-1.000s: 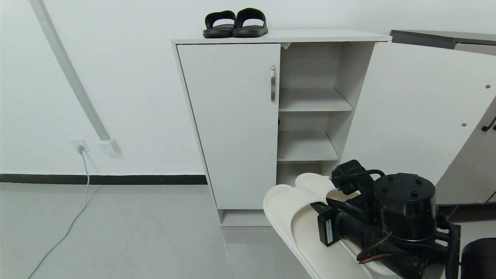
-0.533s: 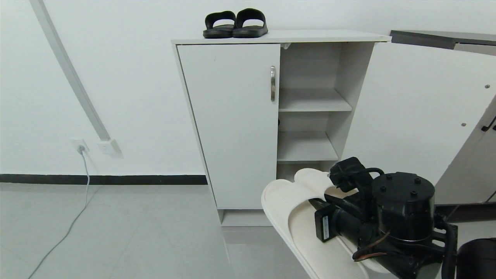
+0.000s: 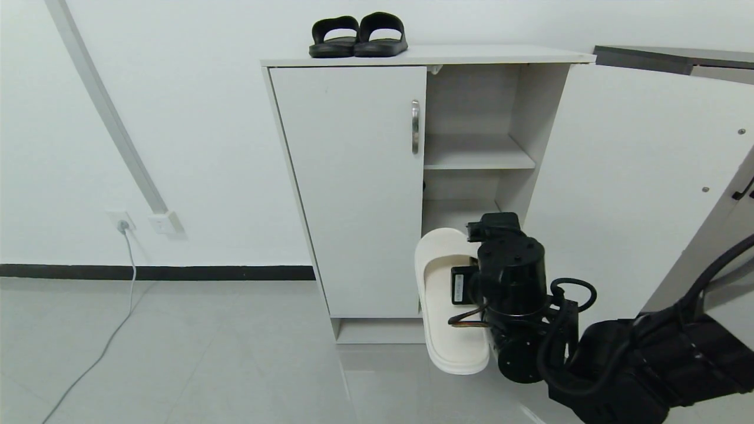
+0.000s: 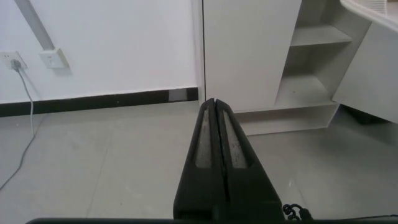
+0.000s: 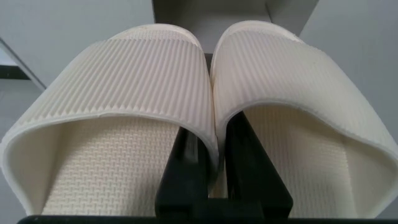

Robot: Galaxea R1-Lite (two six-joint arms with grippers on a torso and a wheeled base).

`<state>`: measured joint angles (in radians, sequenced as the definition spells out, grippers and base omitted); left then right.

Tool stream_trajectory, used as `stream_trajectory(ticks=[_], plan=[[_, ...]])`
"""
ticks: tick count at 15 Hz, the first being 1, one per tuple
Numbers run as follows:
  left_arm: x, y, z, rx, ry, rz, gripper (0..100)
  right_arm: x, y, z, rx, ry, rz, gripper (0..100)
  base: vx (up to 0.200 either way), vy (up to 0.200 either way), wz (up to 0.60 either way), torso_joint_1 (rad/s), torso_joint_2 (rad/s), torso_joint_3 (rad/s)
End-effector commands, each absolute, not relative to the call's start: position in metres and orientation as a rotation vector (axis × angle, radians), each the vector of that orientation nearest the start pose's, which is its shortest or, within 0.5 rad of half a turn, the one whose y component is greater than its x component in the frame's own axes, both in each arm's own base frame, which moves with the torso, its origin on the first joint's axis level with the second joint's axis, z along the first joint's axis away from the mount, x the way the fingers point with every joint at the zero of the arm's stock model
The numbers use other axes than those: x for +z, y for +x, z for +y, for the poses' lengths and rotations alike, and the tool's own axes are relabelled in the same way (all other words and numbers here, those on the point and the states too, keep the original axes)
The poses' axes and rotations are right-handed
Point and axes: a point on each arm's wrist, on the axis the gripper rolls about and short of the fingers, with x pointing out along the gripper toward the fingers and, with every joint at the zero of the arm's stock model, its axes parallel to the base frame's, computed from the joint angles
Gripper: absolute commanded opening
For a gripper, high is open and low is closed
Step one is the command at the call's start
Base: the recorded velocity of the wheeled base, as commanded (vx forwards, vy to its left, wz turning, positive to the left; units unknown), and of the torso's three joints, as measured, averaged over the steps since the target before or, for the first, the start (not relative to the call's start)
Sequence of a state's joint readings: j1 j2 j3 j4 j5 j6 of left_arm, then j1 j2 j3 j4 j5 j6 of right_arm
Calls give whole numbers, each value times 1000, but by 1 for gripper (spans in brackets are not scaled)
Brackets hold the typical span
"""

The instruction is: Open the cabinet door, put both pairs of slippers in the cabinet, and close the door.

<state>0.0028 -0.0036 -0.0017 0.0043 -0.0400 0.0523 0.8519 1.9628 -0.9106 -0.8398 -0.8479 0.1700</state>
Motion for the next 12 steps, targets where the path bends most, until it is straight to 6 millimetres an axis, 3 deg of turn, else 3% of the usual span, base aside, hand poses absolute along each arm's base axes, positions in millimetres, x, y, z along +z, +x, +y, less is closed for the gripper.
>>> stream_trajectory(ticks=[1,6,12], plan=[[75,-23,-1,-37,52,2,0,131,257,266,-18,-9,156,0,0,-200,0,12,2,2],[75,-23,-1,-37,52,2,0,129,259,264,-21,-10,159,0,0,-200,0,0,4,0],[75,-23,-1,-35,37,2,0,117,263,256,77,5,176,0,0,0,0,0,0,0]])
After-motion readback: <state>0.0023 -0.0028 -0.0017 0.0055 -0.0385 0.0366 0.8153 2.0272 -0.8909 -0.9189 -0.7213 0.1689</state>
